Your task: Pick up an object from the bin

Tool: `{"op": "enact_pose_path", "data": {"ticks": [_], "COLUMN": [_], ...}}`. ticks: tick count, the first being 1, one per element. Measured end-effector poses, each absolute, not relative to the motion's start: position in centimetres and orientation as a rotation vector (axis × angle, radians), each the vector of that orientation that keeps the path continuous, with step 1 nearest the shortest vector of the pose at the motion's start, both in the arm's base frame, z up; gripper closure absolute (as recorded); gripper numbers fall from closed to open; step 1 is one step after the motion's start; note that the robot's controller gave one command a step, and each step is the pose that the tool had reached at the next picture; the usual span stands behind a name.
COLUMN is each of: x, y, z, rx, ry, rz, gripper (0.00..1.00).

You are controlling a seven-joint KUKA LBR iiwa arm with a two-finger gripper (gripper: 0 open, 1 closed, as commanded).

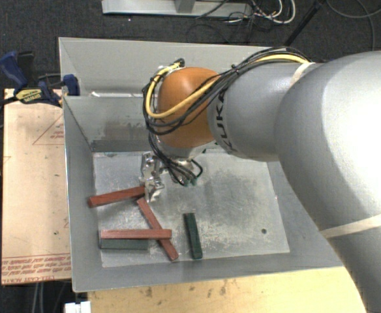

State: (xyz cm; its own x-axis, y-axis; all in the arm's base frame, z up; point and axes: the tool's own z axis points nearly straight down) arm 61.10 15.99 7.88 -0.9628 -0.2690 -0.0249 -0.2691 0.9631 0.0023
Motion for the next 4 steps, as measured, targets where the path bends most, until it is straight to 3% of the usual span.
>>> {"op": "enact_pose_path", "data": {"ticks": [1, 2, 4], "x": [61.6, 60.7, 60.6], "y": [16.4, 16.9, 17.5], "z": [10.3, 13.7, 24.9], "rx": [-0.416, -0.415, -0.453], "ry": [3.113, 3.113, 3.105], "rz": [0.002, 0.002, 0.002], "gripper": [1.00, 1.00, 1.00]}}
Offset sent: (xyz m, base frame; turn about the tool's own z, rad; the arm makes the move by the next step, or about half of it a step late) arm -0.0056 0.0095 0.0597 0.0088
